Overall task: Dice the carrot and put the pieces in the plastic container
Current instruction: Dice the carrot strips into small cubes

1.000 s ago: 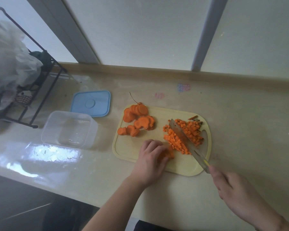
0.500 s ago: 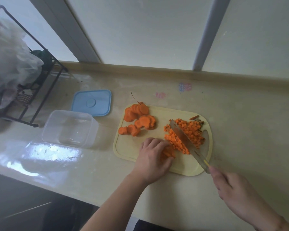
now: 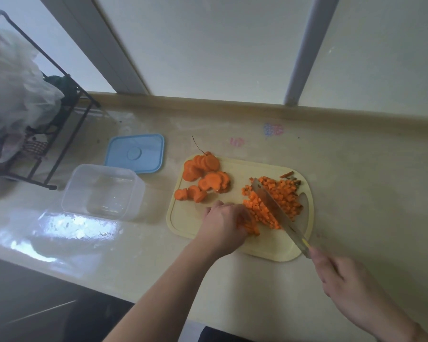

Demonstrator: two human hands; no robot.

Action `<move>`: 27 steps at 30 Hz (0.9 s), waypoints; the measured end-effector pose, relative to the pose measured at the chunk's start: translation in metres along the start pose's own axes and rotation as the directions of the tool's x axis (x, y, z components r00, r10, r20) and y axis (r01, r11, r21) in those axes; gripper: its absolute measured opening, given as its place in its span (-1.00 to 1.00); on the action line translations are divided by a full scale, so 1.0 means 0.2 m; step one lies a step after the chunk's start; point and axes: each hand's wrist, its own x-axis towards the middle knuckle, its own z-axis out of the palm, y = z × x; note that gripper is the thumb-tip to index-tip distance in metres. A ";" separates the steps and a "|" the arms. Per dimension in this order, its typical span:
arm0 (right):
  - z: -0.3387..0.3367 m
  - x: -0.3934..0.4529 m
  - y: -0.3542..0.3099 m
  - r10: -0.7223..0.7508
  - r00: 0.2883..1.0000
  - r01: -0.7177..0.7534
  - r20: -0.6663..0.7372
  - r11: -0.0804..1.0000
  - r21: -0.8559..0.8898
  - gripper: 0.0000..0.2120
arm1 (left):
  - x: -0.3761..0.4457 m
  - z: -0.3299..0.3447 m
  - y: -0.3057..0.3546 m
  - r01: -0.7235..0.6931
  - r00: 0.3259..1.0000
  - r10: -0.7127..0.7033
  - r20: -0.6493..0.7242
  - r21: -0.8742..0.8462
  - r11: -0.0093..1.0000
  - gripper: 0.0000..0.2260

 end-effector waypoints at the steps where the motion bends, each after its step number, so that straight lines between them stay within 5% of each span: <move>1: 0.00 0.00 0.00 0.000 1.000 0.000 0.000 1.000 0.004 -0.35 | 0.01 -0.01 0.01 0.016 1.000 -0.016 0.018 0.001 1.000 -0.73; 20: -0.01 0.00 0.02 0.006 1.000 -0.006 -0.024 0.999 0.032 -0.36 | 0.06 -0.06 0.04 0.087 0.985 -0.099 0.142 0.089 0.992 -0.78; 27: -0.01 0.00 0.04 0.007 0.999 -0.007 -0.032 1.000 0.017 -0.30 | 0.09 -0.05 0.01 0.083 0.996 -0.080 -0.043 0.064 0.995 -0.73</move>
